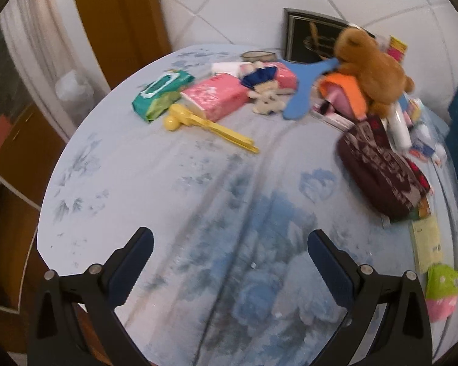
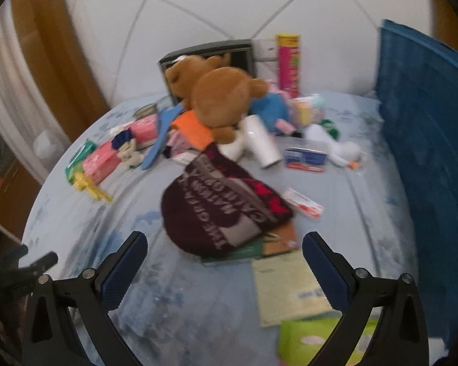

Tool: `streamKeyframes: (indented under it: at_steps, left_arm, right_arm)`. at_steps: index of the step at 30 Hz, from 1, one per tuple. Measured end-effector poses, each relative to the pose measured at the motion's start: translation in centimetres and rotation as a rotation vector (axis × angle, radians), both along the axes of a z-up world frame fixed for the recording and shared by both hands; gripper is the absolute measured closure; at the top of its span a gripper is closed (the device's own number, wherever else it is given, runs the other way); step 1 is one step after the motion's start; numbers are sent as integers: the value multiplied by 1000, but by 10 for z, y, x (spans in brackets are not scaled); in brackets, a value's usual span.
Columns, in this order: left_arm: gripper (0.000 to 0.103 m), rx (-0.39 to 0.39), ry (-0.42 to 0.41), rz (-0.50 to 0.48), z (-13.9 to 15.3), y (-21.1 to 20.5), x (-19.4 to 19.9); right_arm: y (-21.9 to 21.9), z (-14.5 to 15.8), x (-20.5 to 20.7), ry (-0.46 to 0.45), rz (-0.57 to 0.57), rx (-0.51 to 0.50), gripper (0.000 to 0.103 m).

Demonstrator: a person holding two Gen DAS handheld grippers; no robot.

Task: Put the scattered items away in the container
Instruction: 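Move both tools back over the table items, then grasp the yellow toy scoop with the left tool while the right tool grasps the white plush bunny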

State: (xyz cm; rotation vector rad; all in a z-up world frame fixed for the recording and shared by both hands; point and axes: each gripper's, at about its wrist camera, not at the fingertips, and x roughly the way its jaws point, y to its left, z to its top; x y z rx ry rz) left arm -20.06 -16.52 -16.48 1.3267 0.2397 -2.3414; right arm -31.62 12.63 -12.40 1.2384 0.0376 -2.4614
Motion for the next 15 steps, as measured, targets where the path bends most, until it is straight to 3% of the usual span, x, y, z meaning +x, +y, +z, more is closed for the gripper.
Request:
streamKeyframes:
  at_steps: [4,7,10,13,15]
  left_arm:
    - [1,17,7,45,1,-32,-8]
    - [12,23,-7,52,-4,-58,-22]
    - [17,44,-25,42,-12,-88,-49]
    - [17,75,-36,32,-20,-112,-83]
    - [17,94,-42,27,-25,-123,-106]
  right_arm:
    - [-35,4,-11,11,38,47,0]
    - [-67,3,-21,12,75,47,2]
    - [-104,-6,-33,-6,102,42,19]
    - [-142,-22,-48,-42,107,45,22]
    - [-163,-32,-56,-60,105,52,31]
